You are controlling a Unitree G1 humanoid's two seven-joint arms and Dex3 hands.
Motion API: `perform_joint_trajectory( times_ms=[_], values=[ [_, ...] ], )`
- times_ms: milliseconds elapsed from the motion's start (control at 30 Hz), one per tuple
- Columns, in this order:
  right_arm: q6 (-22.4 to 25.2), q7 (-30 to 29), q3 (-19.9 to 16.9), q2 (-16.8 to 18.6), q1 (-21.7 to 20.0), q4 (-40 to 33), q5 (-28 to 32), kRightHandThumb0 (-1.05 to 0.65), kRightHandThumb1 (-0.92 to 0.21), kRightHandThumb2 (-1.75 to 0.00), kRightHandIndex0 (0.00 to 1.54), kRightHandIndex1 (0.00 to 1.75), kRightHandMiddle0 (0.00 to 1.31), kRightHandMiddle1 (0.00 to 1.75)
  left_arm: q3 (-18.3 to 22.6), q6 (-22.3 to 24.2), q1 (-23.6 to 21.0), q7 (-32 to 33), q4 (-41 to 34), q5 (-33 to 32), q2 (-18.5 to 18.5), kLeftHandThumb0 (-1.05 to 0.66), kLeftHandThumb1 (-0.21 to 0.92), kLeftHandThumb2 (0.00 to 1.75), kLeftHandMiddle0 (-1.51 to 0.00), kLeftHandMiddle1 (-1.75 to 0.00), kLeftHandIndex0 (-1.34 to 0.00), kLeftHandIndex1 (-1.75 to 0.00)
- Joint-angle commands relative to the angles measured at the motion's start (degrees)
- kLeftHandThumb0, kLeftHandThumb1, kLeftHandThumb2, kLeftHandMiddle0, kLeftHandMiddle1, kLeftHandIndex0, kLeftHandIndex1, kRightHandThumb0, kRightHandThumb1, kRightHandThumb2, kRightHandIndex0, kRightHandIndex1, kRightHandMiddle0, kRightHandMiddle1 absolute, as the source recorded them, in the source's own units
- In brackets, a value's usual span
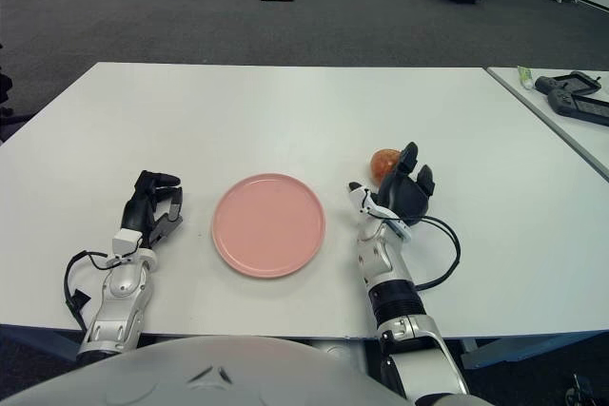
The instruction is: Put the apple into the plate.
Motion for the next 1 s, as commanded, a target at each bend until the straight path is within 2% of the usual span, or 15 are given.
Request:
perform_joint_trajectory(
  times_ms=[0, 167, 533, 767, 967],
  values=[
    [3.8, 5.8, 1.0, -1.5, -0.7, -1.7, 0.0, -0.88, -0.60, -0.39, 0.00, 0.00, 0.00, 0.00, 0.1, 1.2, 0.8, 0.1, 0.9, 0.1, -0.2, -0.36, 0.81, 0.69, -0.53, -1.46, -0.26, -1.75],
    [5.9, 9.7, 1.9, -2.4, -1.0, -3.0, -0.2, -0.90, -0.60, -0.39, 0.00, 0.00, 0.00, 0.00, 0.1, 1.6, 1.0, 0.1, 0.7, 0.0, -0.4, -0.36, 0.80, 0.70, -0.53, -1.48, -0.26, -1.75],
    [7.9, 13.2, 2.7, -3.2, -2.7, -3.0, -0.1, -0.88, -0.59, -0.40, 0.00, 0.00, 0.00, 0.00, 0.1, 1.8, 1.2, 0.1, 0.4, 0.2, -0.5, -0.36, 0.82, 0.67, -0.54, -1.45, -0.25, -1.75],
    [7.0, 11.3, 2.0, -2.8, -4.8, 0.2, 0.3, -0.86, -0.61, -0.43, 0.00, 0.00, 0.00, 0.00, 0.1, 1.9, 1.4, 0.4, 0.2, 0.4, -0.6, -0.36, 0.84, 0.64, -0.53, -1.43, -0.24, -1.75],
    [4.6, 7.8, 1.0, -2.1, -6.1, 3.2, 1.1, -0.82, -0.56, -0.59, 0.00, 0.00, 0.00, 0.00, 0.0, 1.5, 1.5, 0.4, 0.2, 0.5, -0.6, -0.36, 0.84, 0.64, -0.53, -1.44, -0.24, -1.75]
  ],
)
